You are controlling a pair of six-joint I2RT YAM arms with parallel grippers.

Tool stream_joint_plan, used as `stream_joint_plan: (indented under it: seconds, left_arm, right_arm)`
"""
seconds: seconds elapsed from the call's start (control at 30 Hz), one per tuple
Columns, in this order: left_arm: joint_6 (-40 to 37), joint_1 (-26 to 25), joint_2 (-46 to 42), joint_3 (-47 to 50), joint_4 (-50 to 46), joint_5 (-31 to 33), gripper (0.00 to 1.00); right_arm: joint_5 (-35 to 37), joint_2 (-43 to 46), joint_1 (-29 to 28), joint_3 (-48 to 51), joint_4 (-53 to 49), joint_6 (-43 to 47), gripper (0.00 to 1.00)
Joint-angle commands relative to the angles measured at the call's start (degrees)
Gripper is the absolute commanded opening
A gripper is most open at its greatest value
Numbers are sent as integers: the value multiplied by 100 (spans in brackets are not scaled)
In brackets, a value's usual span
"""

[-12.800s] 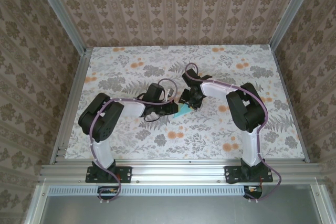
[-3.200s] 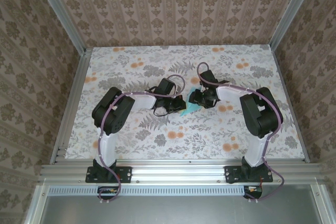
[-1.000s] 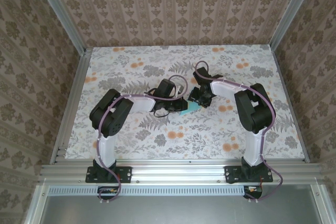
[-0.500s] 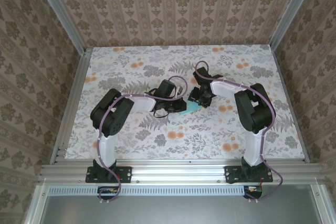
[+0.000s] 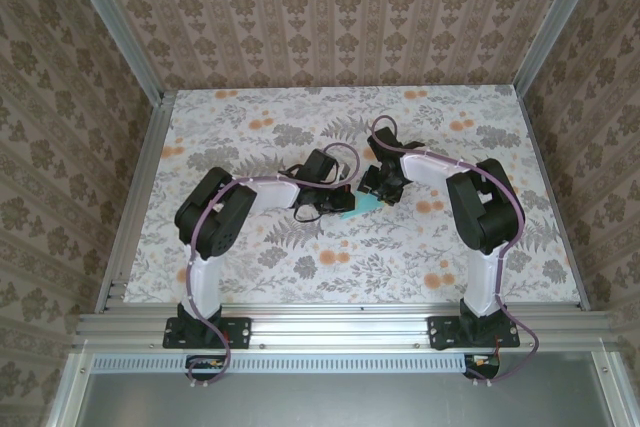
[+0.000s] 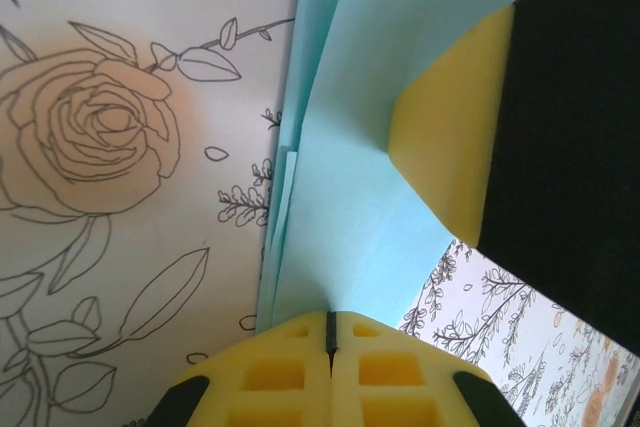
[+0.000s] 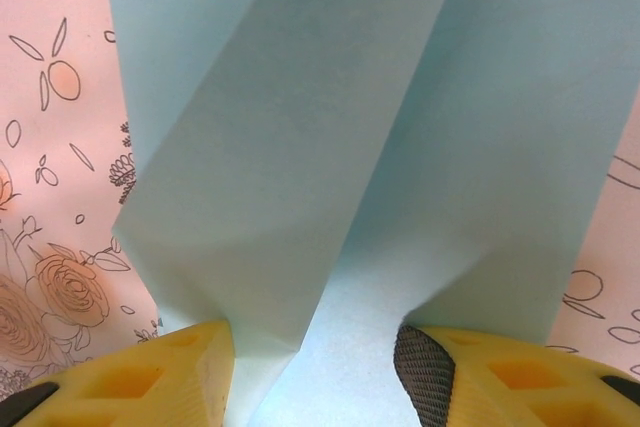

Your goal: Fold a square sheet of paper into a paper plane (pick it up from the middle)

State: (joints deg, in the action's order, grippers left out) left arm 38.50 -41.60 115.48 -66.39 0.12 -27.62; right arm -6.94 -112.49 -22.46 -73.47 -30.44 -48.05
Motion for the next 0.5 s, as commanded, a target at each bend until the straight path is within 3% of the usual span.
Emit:
stream_joint_plan:
  seconds: [0.0,0.27,0.47]
  left_arm:
    - [-246,-4,280,-38,-760,236,1]
    - [-351,-4,343,-46,-927,204,0]
    - [-387,-3,394,-93,-913,129,0]
  right_arm:
    - [228,-217,164,258,-327,212,55]
    - [-479,1209,326,474,745,711,55]
    - [-1428,1456,282,1233,2035,659,29]
